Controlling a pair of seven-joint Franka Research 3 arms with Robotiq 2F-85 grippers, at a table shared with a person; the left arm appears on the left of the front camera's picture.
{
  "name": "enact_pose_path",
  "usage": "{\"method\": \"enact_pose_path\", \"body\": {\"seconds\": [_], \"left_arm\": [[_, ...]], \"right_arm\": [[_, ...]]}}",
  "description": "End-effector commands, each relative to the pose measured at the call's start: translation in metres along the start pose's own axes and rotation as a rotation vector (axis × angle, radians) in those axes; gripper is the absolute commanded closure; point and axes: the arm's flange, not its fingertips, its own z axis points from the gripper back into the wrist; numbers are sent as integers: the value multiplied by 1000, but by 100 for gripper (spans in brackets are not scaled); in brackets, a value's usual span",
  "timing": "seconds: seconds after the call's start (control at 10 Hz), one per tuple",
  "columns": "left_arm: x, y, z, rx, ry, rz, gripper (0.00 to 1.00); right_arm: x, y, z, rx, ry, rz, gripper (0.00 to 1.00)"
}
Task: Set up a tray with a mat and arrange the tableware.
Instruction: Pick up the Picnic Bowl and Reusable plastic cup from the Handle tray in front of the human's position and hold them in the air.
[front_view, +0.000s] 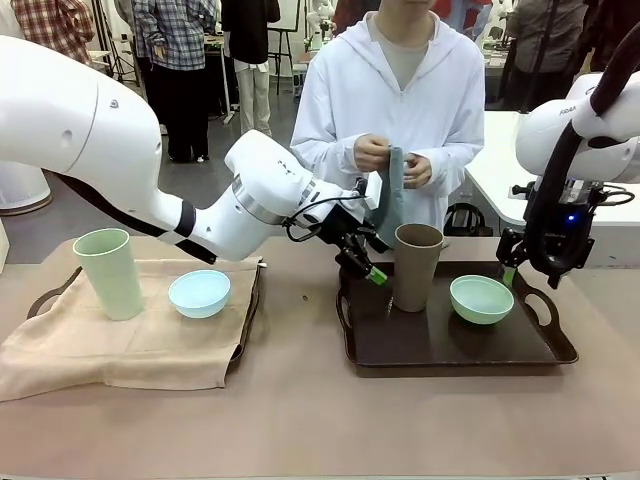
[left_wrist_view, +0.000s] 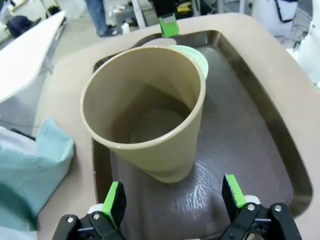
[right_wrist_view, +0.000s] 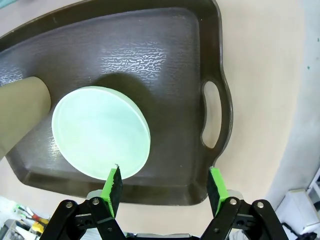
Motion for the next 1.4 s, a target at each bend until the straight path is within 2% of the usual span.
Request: {"method": "enact_pose_path", "body": {"seconds": [0.0, 0.1, 0.8, 1.3], "left_arm": [[8, -7, 9, 32, 44, 89, 0], [0, 0, 0, 0, 0, 0, 0], [-8, 1, -26, 54, 43, 88, 0], [-12, 14, -39, 84, -23, 79, 0]], "right_arm": [[-1, 0, 3, -2, -5, 0, 13], [-1, 0, 3, -2, -5, 0, 13], [13, 20, -20, 19, -7, -1, 13], [19, 25, -38, 30, 25, 29, 13]]}}
